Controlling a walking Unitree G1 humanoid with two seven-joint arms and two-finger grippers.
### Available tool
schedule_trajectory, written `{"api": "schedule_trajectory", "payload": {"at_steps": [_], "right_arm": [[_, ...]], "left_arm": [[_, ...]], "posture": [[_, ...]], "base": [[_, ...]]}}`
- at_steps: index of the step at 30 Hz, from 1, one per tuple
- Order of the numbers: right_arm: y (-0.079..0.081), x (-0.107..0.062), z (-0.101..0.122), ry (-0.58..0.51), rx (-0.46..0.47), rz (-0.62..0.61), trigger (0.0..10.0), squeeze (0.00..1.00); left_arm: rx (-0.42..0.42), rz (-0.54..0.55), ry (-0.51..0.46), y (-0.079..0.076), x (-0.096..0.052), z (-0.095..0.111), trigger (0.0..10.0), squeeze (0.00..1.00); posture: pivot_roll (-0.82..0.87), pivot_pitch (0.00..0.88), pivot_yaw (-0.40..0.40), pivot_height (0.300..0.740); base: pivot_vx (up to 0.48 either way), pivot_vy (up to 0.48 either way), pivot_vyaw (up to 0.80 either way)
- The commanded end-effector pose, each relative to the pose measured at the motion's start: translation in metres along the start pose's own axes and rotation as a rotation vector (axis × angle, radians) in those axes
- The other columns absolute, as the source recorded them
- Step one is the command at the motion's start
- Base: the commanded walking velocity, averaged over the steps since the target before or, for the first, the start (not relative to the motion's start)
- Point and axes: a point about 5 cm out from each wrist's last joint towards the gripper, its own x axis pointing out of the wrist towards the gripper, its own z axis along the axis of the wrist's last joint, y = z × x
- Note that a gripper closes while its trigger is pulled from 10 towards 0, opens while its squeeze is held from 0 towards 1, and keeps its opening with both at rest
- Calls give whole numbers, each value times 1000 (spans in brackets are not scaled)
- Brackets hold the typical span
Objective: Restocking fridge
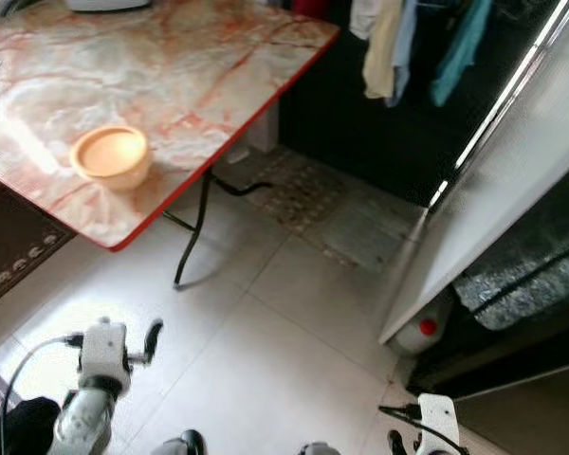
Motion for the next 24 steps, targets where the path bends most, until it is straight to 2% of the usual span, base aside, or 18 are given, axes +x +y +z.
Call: {"api": "schedule_trajectory", "payload": {"at_steps": [1, 2, 3, 6, 8, 10, 11, 13, 15, 17, 21, 24], "right_arm": [[-4, -2, -13, 43, 9, -13, 10000, 0], [-3, -2, -13, 43, 9, -14, 10000, 0], [-3, -2, -13, 43, 11, -15, 10000, 0], [-2, -2, -14, 41, 21, -16, 10000, 0], [-1, -1, -14, 41, 25, -16, 10000, 0], [0, -1, -14, 41, 27, -17, 10000, 0], [0, -1, -14, 41, 28, -17, 10000, 0], [1, -1, -14, 41, 29, -18, 10000, 0], [1, -1, -13, 40, 31, -18, 10000, 0], [1, -1, -13, 40, 30, -17, 10000, 0], [0, -1, -13, 41, 25, -16, 10000, 0], [-1, -1, -13, 42, 23, -18, 10000, 0]], "left_arm": [[246, -40, -145, -2, -4, 7, 10000, 0], [312, -61, -211, -5, -5, 15, 10000, 0], [320, -77, -250, -9, -6, 22, 10000, 0], [262, -109, -326, -15, -9, 49, 10000, 0], [239, -136, -341, -24, -16, 60, 10000, 0], [219, -173, -370, -57, -33, 70, 10000, 0], [205, -183, -378, -68, -39, 75, 10000, 0], [194, -190, -390, -75, -42, 82, 10000, 0], [143, -173, -409, -72, -35, 97, 10000, 0], [138, -154, -444, -70, -28, 110, 10000, 0], [67, -64, -452, -49, -9, 141, 10000, 0], [24, -31, -444, -34, -8, 164, 10000, 0]], "posture": [[-140, 179, -27, 740], [-142, 175, -23, 740], [-142, 175, -23, 740], [-150, 165, -15, 740], [-149, 164, -13, 740], [-144, 160, -8, 740], [-144, 160, -8, 740], [-142, 162, -8, 740], [-138, 163, -11, 740], [-134, 163, -13, 740], [-131, 168, -25, 740], [-137, 173, -30, 740]], "base": [[0, 0, 0], [0, 0, 0], [0, 0, 0], [0, 0, 0], [0, 0, 0], [0, 0, 0], [0, 0, 0], [0, 0, 0], [0, 0, 0], [0, 0, 0], [0, 0, 0], [0, 0, 0]]}}
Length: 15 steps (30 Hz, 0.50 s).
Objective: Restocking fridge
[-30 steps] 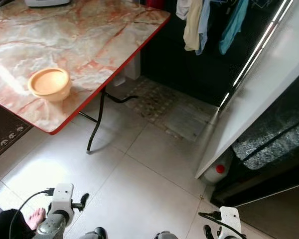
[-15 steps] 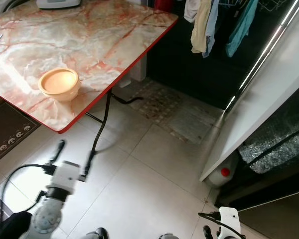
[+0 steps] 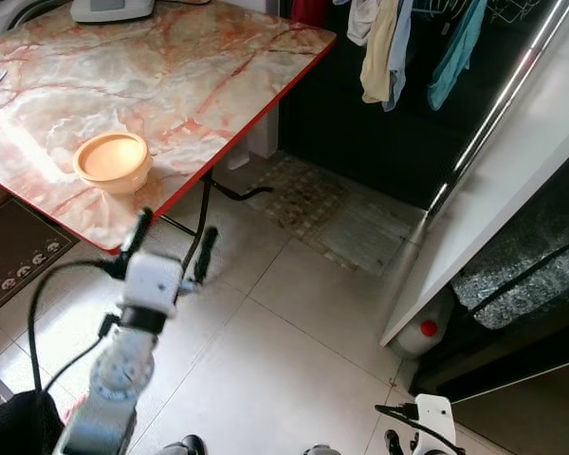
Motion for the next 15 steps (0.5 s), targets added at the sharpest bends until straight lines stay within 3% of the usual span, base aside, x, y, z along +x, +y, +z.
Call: {"api": "schedule_trajectory", "payload": {"at_steps": [1, 5, 7, 8, 11, 13, 15], "right_arm": [[-5, -2, -9, 35, 12, -15, 10000, 0], [-8, -3, -10, 35, 14, -23, 10000, 0], [-9, -3, -10, 35, 15, -26, 10000, 0], [-10, -3, -10, 35, 14, -28, 10000, 0], [-10, -3, -10, 36, 12, -29, 10000, 0], [-11, -3, -10, 36, 7, -29, 10000, 0], [-12, -4, -10, 30, 9, -30, 10000, 0]], "left_arm": [[-8, 6, 13, 11, 1, 9, 10000, 0], [36, 9, 46, 23, -7, 11, 10000, 0], [56, 37, 77, 45, -14, -2, 10000, 0], [67, 59, 114, 64, -18, -15, 10000, 0], [63, 75, 143, 76, -21, -24, 10000, 0], [72, 66, 213, 90, -31, -38, 10000, 0], [61, 68, 250, 95, -36, -45, 10000, 0]], "posture": [[-140, 174, -31, 740], [-147, 181, -36, 740], [-144, 183, -41, 740], [-142, 187, -43, 740], [-139, 188, -48, 740], [-142, 194, -54, 740], [-142, 197, -58, 740]], "base": [[0, 0, 0], [0, 0, 0], [0, 0, 0], [0, 0, 0], [0, 0, 0], [0, 0, 0], [0, 0, 0]]}}
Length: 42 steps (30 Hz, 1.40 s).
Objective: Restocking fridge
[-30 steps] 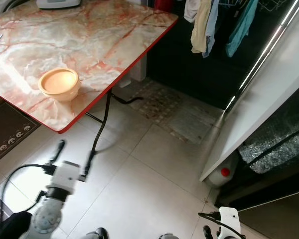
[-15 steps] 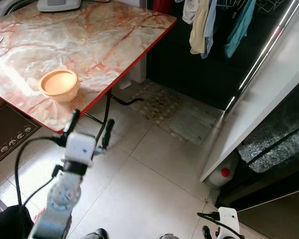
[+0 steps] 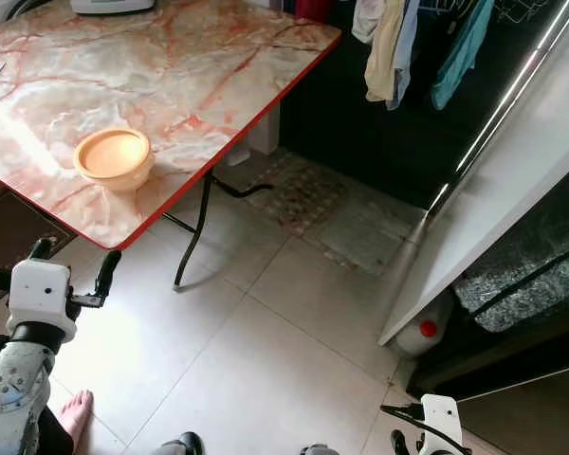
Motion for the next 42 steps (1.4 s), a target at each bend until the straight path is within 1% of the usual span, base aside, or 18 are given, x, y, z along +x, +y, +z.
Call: {"api": "schedule_trajectory", "payload": {"at_steps": [1, 5, 8, 9, 12, 16, 18, 20, 22, 24, 27, 30, 37, 42], "right_arm": [[-4, -2, -11, 29, 15, -11, 10000, 0], [-4, -2, -12, 28, 23, -9, 10000, 0], [-4, -2, -11, 20, -10, -7, 10000, 0], [-4, -2, -11, 22, -26, -1, 10000, 0], [-3, -2, -14, 22, 14, -2, 10000, 0], [-2, -2, -15, 27, 15, 3, 10000, 0], [-2, -2, -15, 31, 0, 8, 10000, 0], [-2, -2, -15, 34, -39, 13, 10000, 0], [-2, -2, -15, 36, -30, 14, 10000, 0], [0, -2, -16, 35, -1, 14, 10000, 0], [0, -2, -15, 34, -2, 15, 10000, 0], [-1, -2, -13, 36, -7, 16, 10000, 0], [0, -1, -12, 38, -13, 18, 10000, 0], [0, -1, -12, 41, -15, 19, 10000, 0]], "left_arm": [[-34, 23, 8, 1, 1, -4, 10000, 0], [-107, 48, -14, -2, 11, -2, 10000, 0], [-141, 44, -33, -7, 18, 1, 10000, 0], [-145, 39, -40, -9, 20, 2, 10000, 0], [-164, 21, -66, -16, 25, 10, 10000, 0], [-169, 17, -85, -17, 29, 14, 10000, 0], [-180, 15, -93, -20, 30, 17, 10000, 0], [-189, 7, -94, -24, 29, 18, 10000, 0], [-187, 6, -103, -23, 32, 20, 10000, 0], [-185, 8, -118, -22, 35, 25, 10000, 0], [-184, 1, -129, -24, 37, 29, 10000, 0], [-181, 8, -129, -21, 37, 30, 10000, 0], [-189, 40, -112, -16, 36, 30, 10000, 0], [-159, 83, -69, -8, 35, 27, 10000, 0]], "posture": [[-136, 199, -58, 740], [-140, 201, -54, 740], [-139, 197, -49, 740], [-138, 195, -47, 740], [-143, 185, -40, 740], [-143, 170, -35, 740], [-144, 161, -34, 740], [-147, 155, -31, 740], [-145, 150, -28, 740], [-143, 154, -26, 740], [-139, 173, -29, 740], [-134, 188, -32, 740], [-131, 203, -30, 740], [-125, 207, -29, 740]], "base": [[0, 0, 0], [0, 0, 0], [0, 0, 177], [0, 0, 800], [249, 0, 267], [260, 0, 0], [261, 0, 0], [259, 0, 400], [262, 0, 800], [259, 0, 0], [261, 0, 0], [260, 0, 0], [74, 0, 0], [0, 0, 0]]}}
